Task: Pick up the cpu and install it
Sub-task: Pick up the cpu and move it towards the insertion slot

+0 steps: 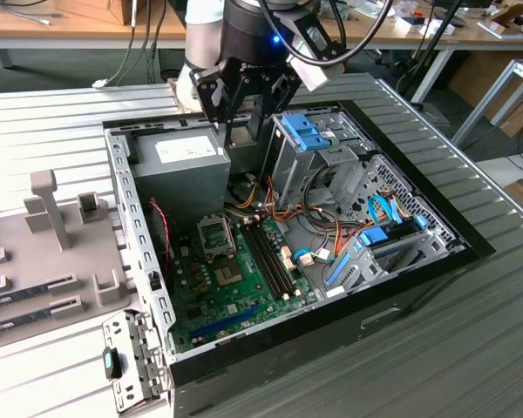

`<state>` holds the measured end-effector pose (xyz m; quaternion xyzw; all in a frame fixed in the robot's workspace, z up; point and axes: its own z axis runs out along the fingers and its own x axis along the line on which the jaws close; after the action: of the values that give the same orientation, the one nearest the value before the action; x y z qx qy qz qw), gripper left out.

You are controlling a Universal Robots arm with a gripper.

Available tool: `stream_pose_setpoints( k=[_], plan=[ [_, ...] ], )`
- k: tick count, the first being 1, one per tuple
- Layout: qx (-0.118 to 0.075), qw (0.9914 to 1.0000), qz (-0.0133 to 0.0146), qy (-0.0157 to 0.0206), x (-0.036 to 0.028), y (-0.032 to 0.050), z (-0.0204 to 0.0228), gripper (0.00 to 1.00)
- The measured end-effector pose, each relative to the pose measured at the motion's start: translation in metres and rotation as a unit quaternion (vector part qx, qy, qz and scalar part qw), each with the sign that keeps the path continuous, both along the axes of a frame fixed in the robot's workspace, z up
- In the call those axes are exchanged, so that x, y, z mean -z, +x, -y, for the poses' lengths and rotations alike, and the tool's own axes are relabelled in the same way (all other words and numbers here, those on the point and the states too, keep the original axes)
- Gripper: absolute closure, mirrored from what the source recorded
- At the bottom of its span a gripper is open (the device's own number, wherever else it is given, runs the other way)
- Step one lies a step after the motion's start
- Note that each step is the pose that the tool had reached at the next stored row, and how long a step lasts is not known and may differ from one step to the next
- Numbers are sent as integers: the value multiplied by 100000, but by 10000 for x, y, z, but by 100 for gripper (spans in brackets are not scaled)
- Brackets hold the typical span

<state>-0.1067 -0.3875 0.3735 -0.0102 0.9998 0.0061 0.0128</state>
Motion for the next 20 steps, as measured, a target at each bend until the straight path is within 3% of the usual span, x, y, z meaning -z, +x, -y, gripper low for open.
stream_pose_setpoints(
  k=[20],
  plan=[
    [-4, 100000, -1, -49, 36, 236, 0, 53]
  ],
)
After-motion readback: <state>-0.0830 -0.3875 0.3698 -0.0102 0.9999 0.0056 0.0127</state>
